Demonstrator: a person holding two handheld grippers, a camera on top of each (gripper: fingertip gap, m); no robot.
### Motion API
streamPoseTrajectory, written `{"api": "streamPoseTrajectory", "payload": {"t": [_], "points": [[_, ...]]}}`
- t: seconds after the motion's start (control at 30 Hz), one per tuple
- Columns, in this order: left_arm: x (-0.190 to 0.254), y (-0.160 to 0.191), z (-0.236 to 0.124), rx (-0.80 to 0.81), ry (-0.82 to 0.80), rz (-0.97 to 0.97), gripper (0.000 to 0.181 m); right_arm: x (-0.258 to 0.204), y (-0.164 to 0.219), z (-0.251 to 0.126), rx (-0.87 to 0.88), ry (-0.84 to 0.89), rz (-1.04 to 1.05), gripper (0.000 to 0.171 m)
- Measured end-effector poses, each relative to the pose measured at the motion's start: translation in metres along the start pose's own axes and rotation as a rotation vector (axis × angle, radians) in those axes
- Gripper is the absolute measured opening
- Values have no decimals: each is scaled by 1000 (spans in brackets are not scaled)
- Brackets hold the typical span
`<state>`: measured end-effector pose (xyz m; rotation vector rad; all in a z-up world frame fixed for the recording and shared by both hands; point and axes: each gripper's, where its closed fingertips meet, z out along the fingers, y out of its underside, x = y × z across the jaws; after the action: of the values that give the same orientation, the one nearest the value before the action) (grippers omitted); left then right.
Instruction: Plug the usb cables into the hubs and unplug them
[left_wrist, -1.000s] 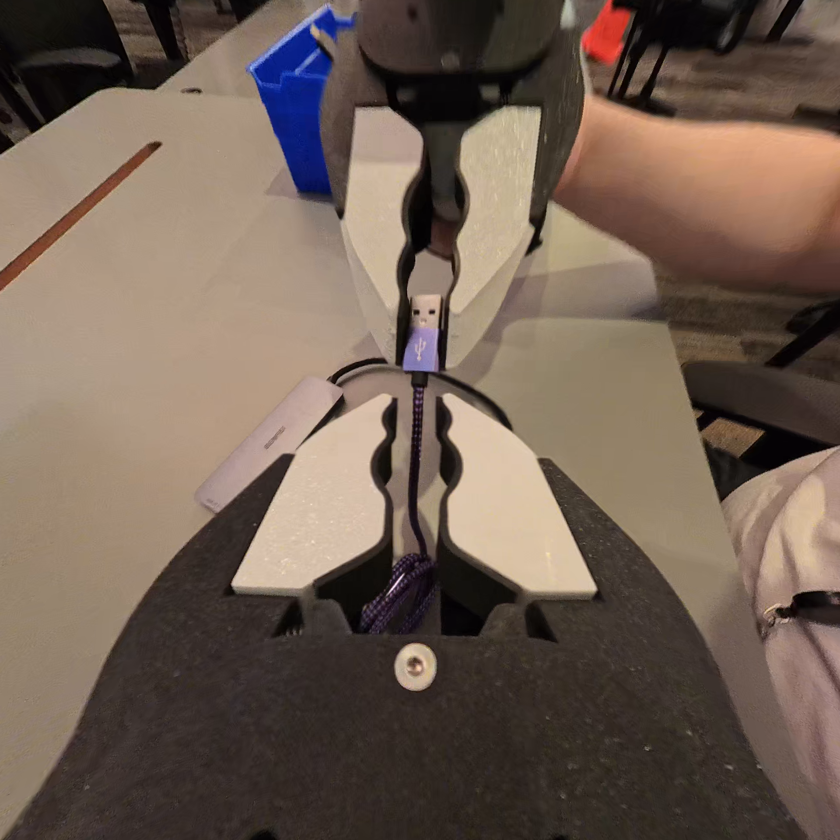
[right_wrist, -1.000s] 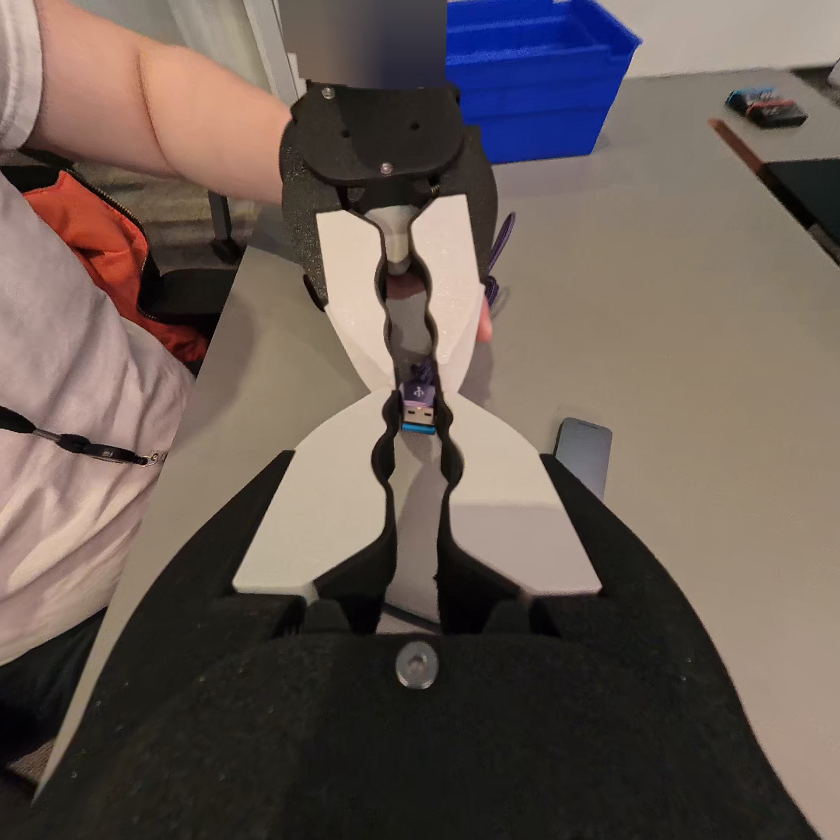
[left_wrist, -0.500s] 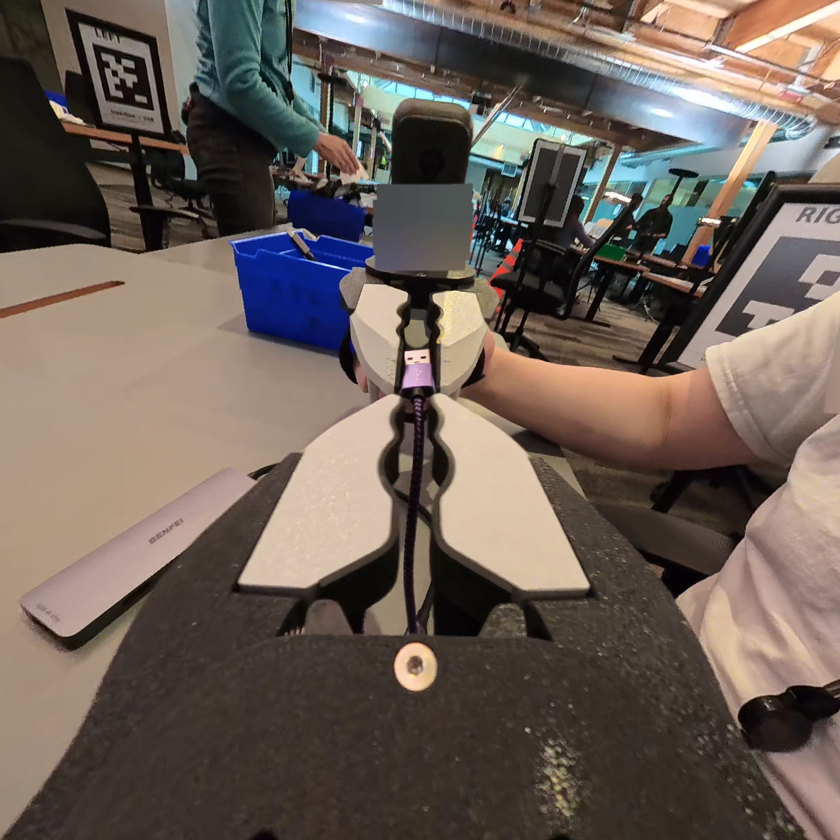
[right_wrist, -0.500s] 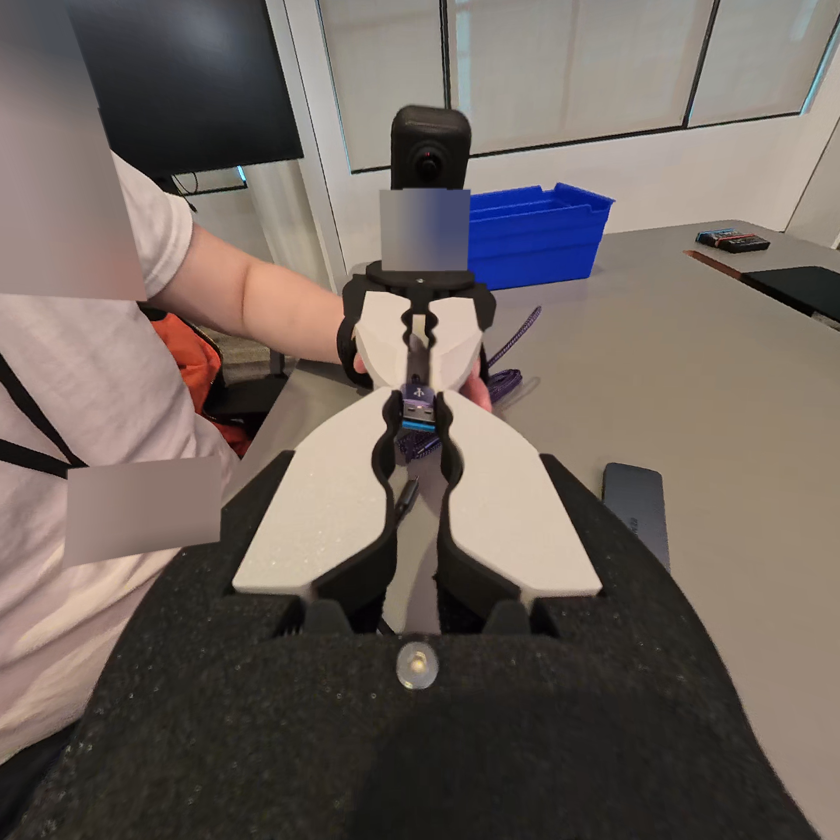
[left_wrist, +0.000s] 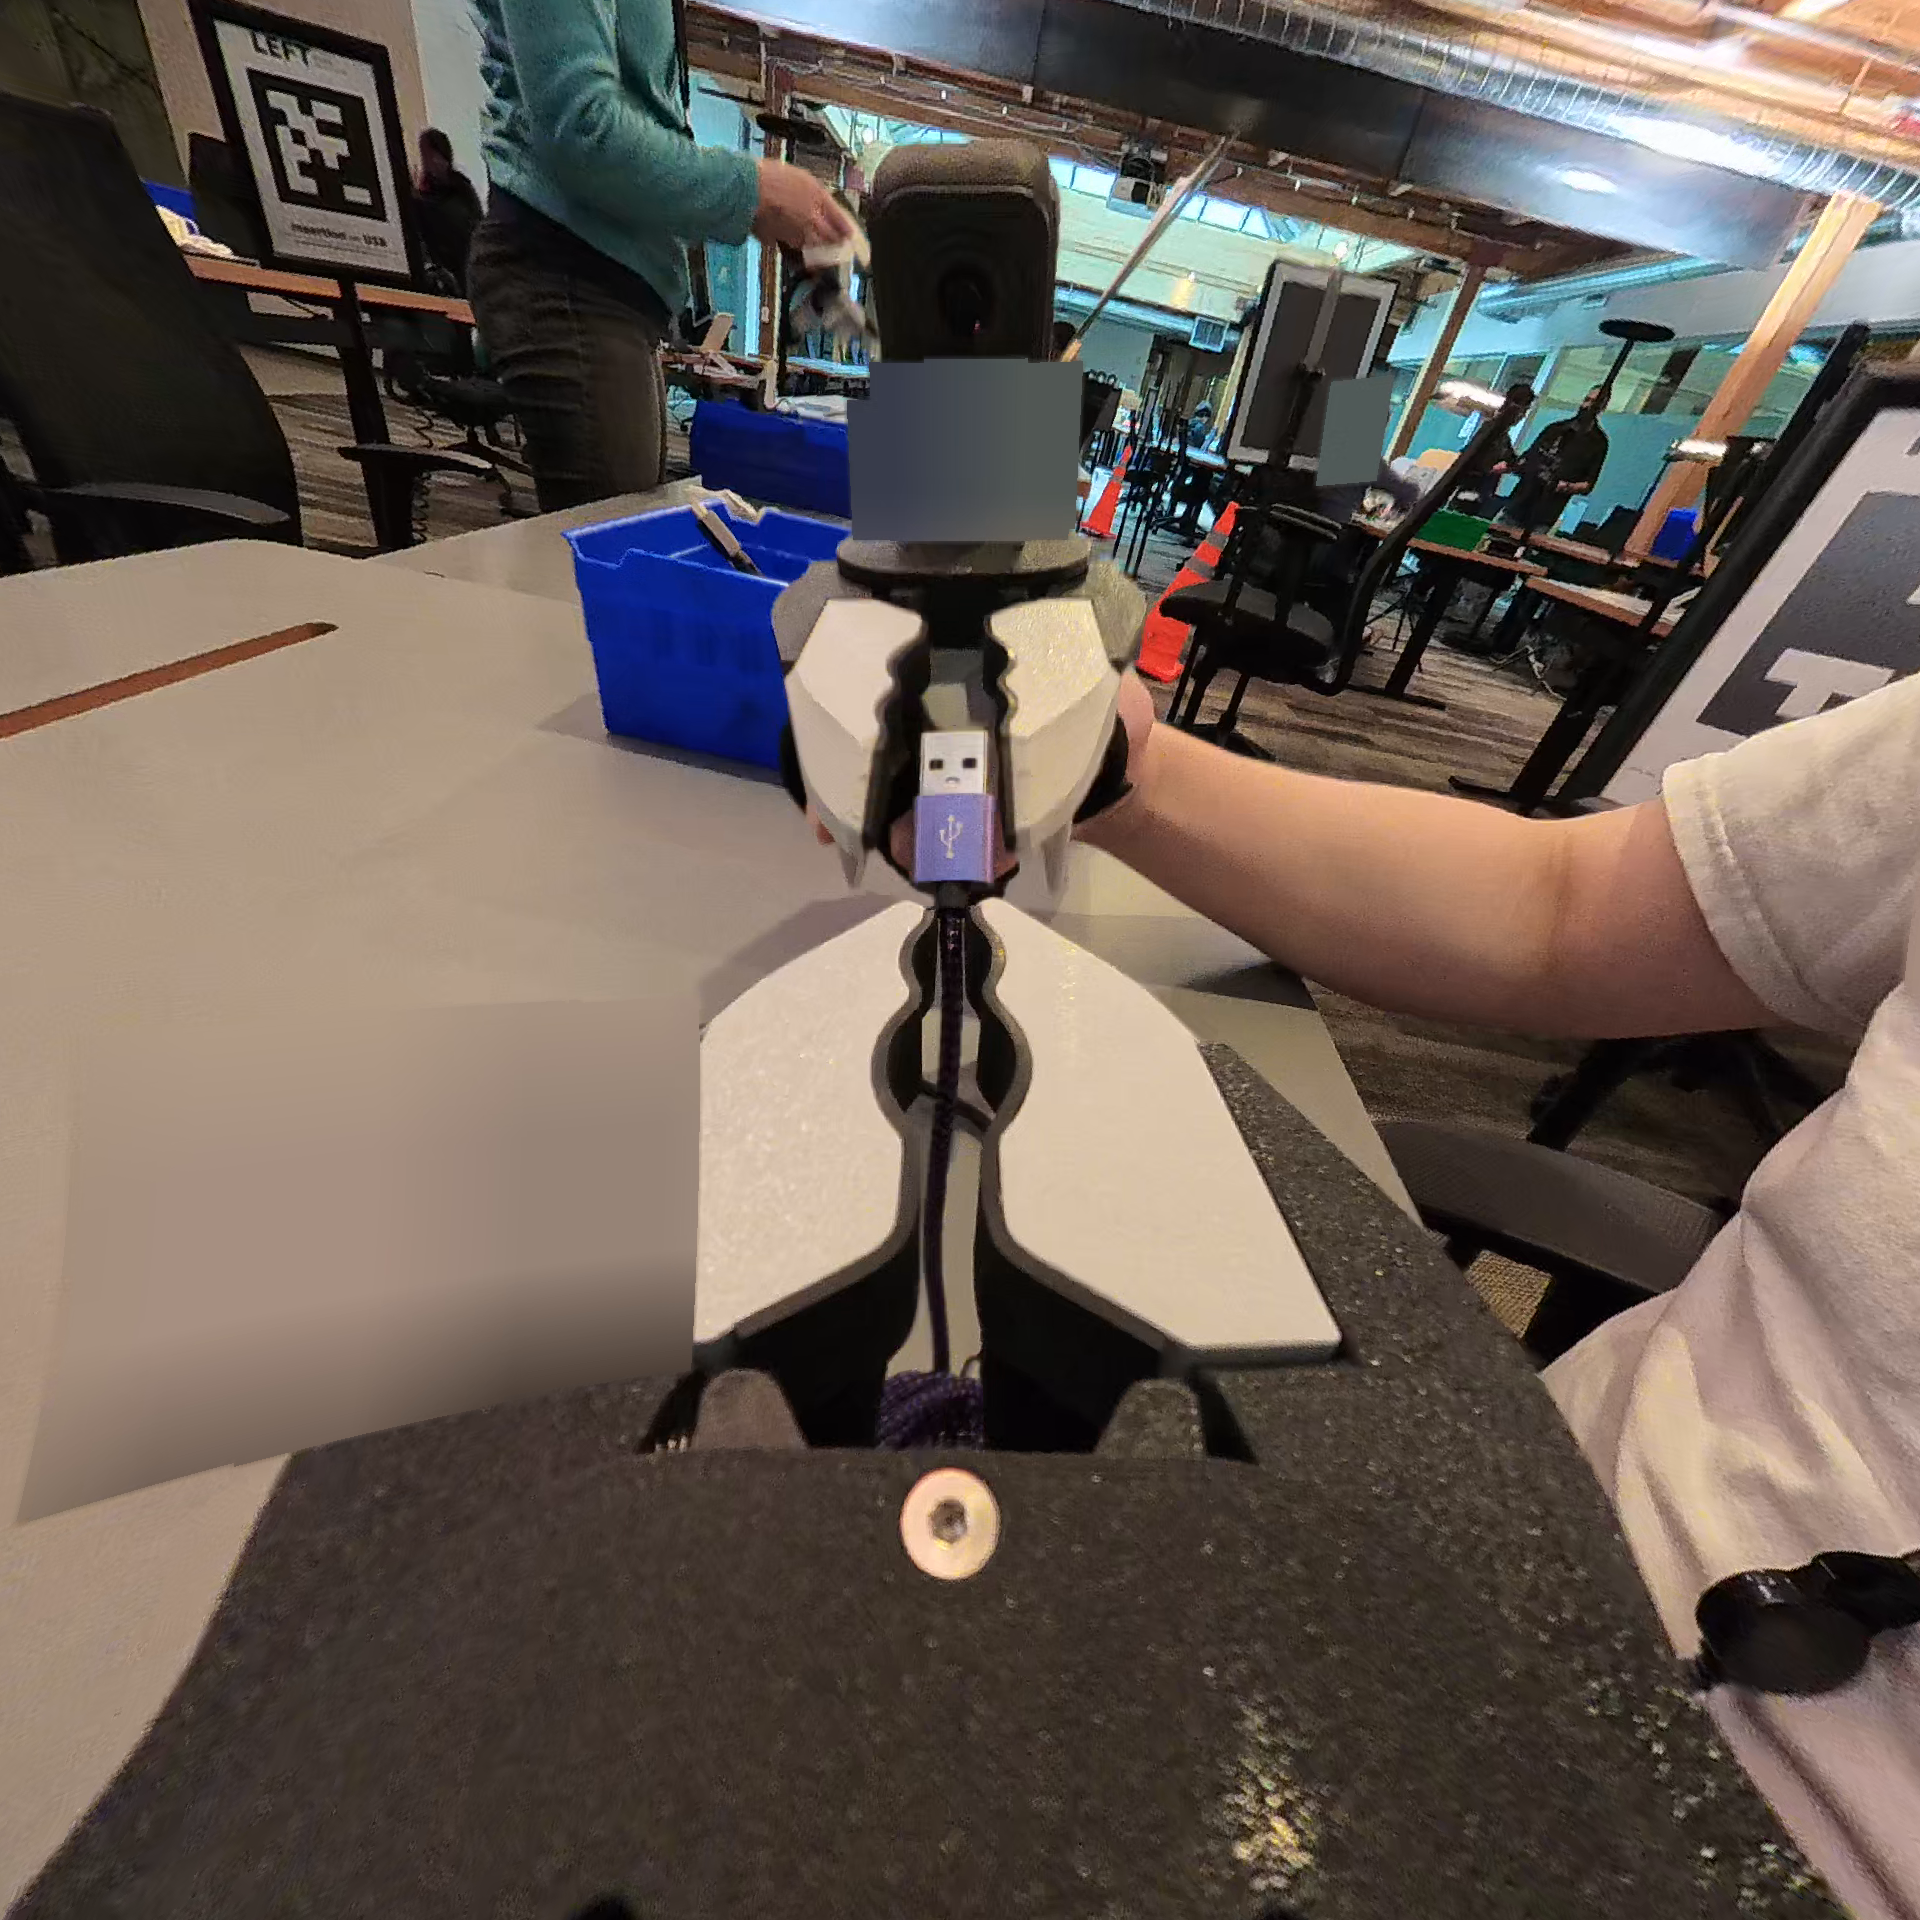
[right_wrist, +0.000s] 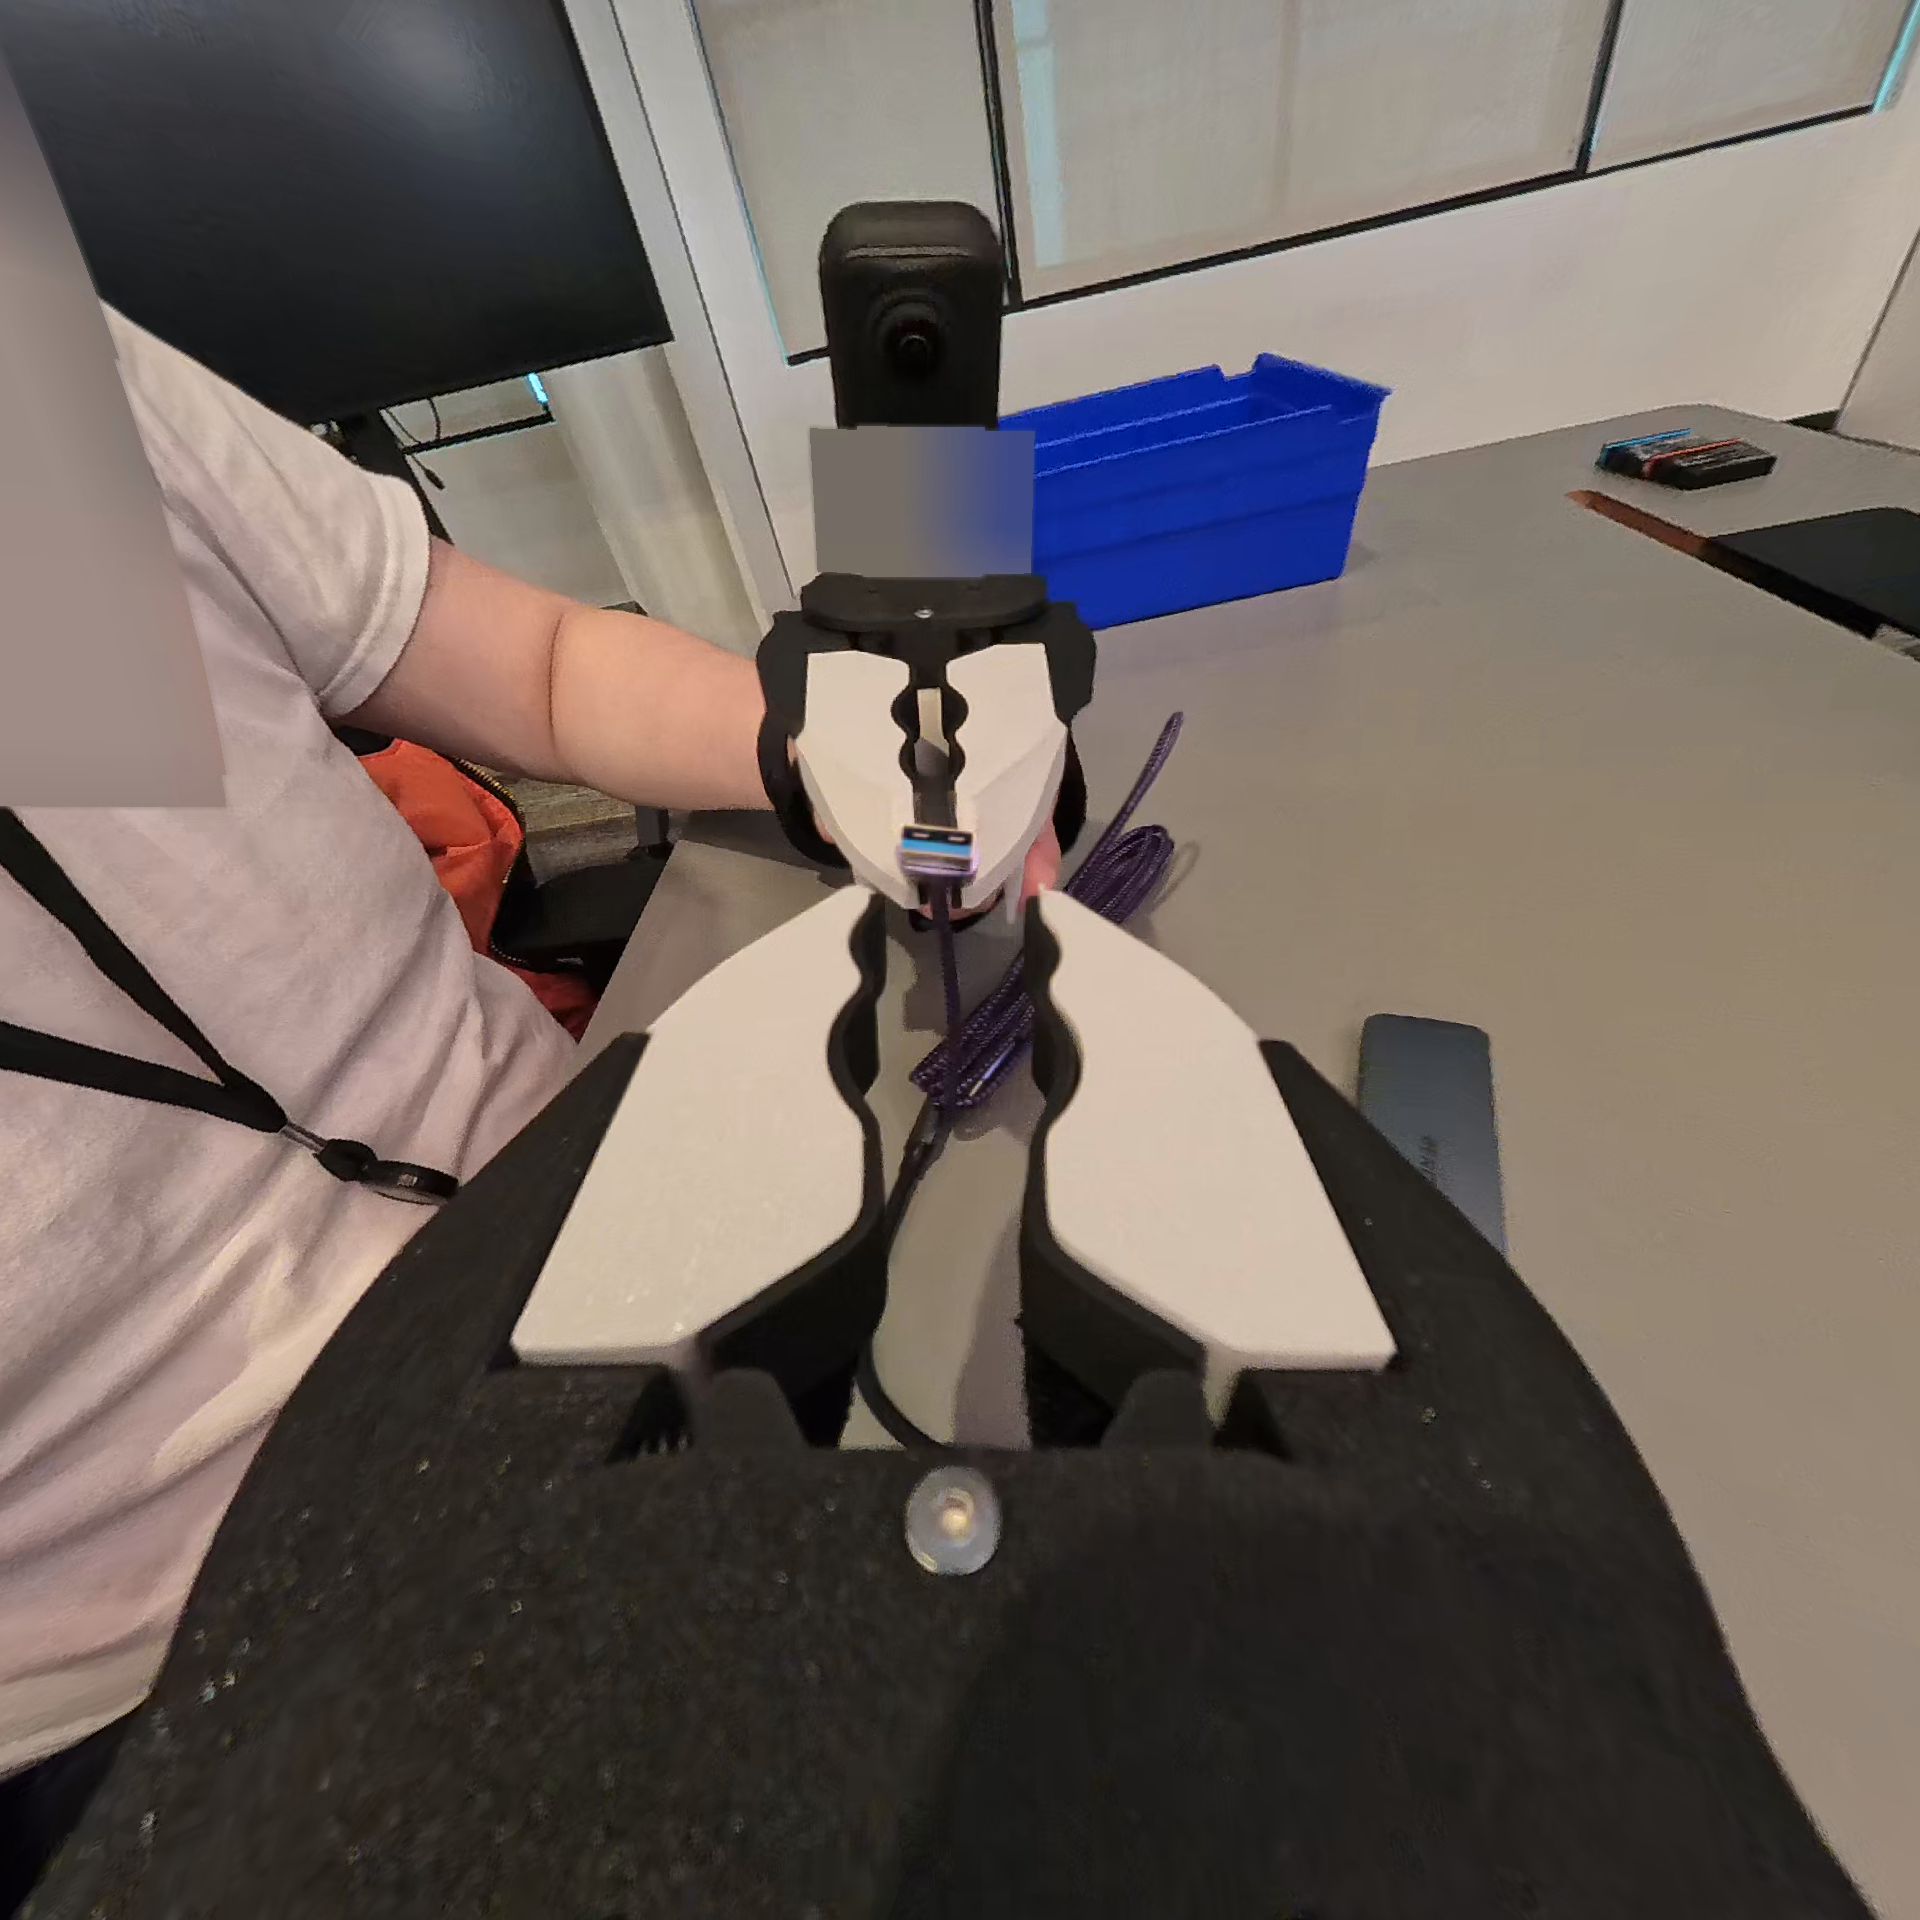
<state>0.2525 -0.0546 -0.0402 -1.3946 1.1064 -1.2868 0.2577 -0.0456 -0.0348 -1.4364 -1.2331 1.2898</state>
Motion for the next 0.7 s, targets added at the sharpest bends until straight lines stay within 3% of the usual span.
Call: {"api": "streamPoseTrajectory", "payload": {"t": [0.2, 0.7], "points": [[-3, 5, -4, -73, -21, 42, 4, -4, -19, -3, -52, 41, -73, 32], [-1, 16, 11, -170, -7, 112, 4, -6, 31, 0, -682, 43, -104, 33]]}}
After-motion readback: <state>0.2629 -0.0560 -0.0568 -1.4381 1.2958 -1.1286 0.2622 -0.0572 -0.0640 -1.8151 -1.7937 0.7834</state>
